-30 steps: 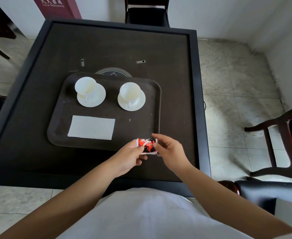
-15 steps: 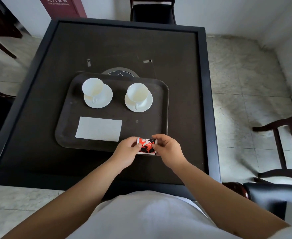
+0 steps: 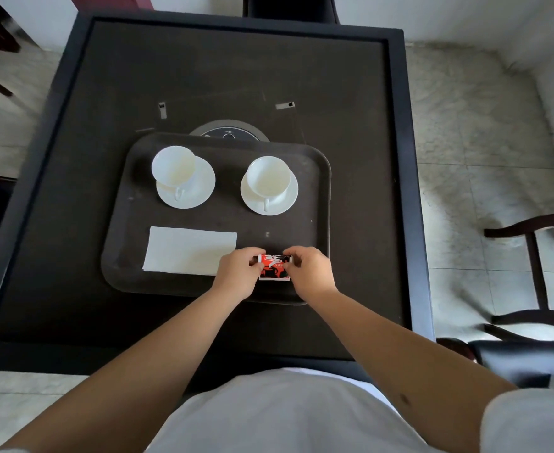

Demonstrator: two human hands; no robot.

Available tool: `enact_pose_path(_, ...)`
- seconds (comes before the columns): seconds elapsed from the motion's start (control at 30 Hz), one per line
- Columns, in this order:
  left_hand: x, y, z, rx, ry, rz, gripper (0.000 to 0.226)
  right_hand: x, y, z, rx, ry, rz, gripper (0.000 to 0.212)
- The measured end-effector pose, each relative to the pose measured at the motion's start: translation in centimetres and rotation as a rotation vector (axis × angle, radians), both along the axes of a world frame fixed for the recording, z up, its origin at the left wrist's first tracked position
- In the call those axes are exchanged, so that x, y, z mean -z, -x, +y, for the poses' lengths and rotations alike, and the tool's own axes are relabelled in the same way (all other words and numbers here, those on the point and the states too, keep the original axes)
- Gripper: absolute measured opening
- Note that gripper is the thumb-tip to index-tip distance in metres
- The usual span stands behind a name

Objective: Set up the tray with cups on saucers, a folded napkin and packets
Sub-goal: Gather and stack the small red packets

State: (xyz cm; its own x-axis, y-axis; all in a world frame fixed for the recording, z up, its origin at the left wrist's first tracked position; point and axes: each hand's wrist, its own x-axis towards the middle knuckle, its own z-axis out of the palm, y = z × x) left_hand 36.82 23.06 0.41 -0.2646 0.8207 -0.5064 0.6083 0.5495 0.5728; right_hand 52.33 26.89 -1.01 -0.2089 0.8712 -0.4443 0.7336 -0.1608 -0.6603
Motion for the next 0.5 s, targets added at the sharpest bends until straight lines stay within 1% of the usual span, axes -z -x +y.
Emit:
enact_pose_path(0.13,0.56,0.06,0.19,0.003,0.004,0.010,0.034,0.59,0.14,0.14,-0.002,-0.004,-0.040,0.029)
enact_pose_path(0.3,0.89,0.30,0.43,0.016,0.001,0.041,0.039,0.80,0.43,0.52,0.012,-0.006,-0.054,0.029)
enact_pose_path(0.4,0.77,0.51,0.45,0.141,-0.056,0.096,0.046,0.68,0.30,0.65,0.008,-0.005,-0.062,0.031)
enact_pose_path(0.5,0.47,0.70,0.14,0.328,-0.076,0.208,0.066,0.21,-0.20,0.60,0.004,-0.028,-0.055,0.042)
